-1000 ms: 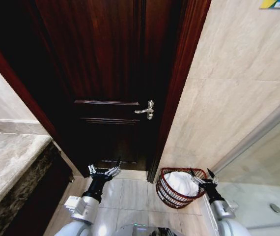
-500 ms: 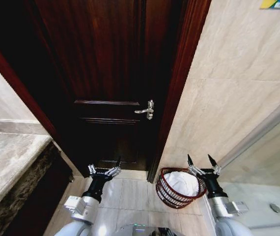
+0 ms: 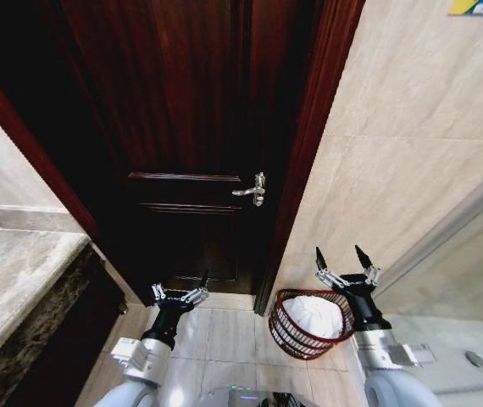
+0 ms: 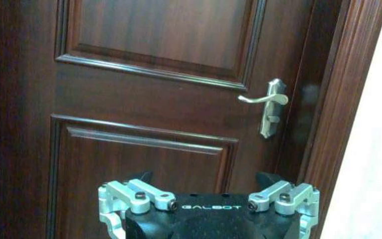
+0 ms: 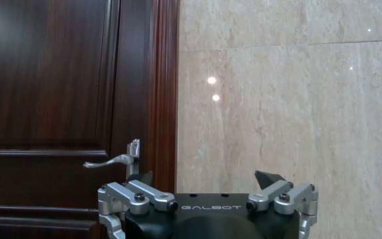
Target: Discard the used towel into the hamper.
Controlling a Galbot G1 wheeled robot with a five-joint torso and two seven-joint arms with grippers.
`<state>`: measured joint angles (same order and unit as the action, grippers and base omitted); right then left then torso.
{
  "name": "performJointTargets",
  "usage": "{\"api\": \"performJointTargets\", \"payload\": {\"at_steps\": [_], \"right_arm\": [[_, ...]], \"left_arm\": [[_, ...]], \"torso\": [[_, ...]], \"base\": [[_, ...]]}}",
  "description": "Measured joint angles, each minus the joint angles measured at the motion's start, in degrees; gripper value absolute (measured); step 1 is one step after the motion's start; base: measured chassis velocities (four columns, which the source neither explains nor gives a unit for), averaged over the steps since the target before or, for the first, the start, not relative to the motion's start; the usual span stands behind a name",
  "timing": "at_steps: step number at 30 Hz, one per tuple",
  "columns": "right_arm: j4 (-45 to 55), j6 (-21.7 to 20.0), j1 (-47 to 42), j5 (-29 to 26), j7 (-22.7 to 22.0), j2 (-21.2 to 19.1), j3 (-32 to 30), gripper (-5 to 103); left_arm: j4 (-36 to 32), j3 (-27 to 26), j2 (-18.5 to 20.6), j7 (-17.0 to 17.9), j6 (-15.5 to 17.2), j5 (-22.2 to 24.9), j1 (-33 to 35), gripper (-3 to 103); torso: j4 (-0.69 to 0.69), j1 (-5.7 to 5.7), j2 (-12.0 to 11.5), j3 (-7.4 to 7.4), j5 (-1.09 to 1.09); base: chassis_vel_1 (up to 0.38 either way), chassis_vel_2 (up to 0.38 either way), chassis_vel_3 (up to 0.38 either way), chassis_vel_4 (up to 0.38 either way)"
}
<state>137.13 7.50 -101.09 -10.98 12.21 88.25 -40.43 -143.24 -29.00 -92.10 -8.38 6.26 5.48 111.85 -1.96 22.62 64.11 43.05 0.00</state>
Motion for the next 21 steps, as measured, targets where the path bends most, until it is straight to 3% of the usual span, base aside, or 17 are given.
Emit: {"api": "performJointTargets", "payload": {"at_steps": [21], "right_arm": [[-0.37, -0.07, 0.07, -0.01, 0.07, -0.08, -0.08, 100]], "left_arm": [[0.0, 0.0, 0.0, 0.0, 0.0, 0.0, 0.0, 100]], "torso": [[0.0, 0.0, 0.0, 0.0, 0.0]], "base": [[0.0, 0.0, 0.0, 0.0]]}}
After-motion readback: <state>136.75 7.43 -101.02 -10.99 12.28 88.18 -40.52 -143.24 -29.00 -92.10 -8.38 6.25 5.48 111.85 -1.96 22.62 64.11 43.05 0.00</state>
